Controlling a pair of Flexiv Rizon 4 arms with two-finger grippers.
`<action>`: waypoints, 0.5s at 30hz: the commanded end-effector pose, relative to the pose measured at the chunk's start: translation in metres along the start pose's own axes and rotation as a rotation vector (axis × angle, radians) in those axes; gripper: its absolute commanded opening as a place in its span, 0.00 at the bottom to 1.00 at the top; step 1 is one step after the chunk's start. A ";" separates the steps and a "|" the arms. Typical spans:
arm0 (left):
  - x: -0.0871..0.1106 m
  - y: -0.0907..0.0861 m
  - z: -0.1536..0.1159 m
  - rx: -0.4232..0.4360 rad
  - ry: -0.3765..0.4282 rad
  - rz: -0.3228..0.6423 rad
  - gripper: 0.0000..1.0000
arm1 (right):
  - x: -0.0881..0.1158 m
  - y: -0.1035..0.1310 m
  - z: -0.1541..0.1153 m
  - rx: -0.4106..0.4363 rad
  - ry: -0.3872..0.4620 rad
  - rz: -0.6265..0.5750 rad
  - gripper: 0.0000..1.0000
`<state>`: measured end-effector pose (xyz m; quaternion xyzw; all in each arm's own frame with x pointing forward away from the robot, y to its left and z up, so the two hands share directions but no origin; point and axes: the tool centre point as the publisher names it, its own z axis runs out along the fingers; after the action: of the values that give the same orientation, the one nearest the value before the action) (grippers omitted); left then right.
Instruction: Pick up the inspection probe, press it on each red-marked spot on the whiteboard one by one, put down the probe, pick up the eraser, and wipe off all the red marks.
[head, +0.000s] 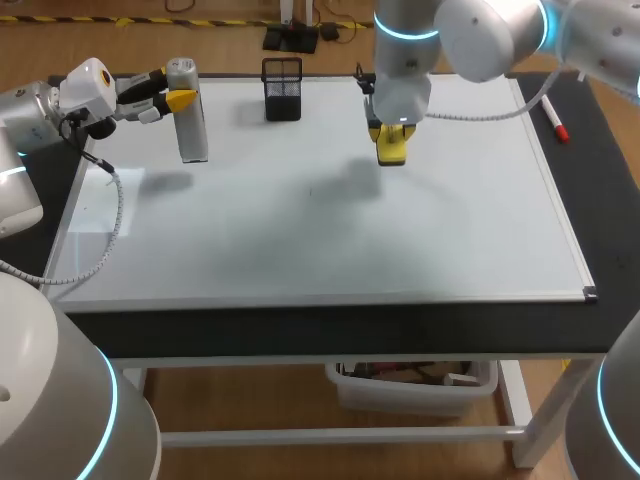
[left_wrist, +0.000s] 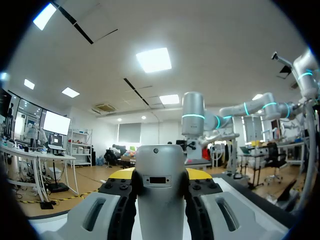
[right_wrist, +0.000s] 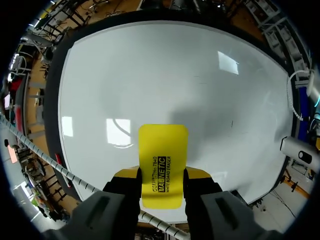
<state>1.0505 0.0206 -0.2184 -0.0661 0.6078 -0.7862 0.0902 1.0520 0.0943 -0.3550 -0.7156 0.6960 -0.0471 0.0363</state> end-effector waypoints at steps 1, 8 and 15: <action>0.001 -0.001 0.000 0.000 -0.003 0.002 0.00 | -0.006 -0.027 0.008 -0.016 0.000 -0.012 0.00; 0.001 -0.001 0.000 0.000 -0.003 0.002 0.00 | -0.019 -0.067 0.017 -0.015 -0.006 -0.033 0.00; 0.001 -0.001 0.000 0.000 -0.003 0.002 0.00 | -0.026 -0.093 0.030 -0.037 -0.007 -0.048 0.00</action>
<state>1.0504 0.0206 -0.2184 -0.0662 0.6077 -0.7862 0.0902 1.1233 0.1142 -0.3676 -0.7317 0.6787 -0.0453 0.0438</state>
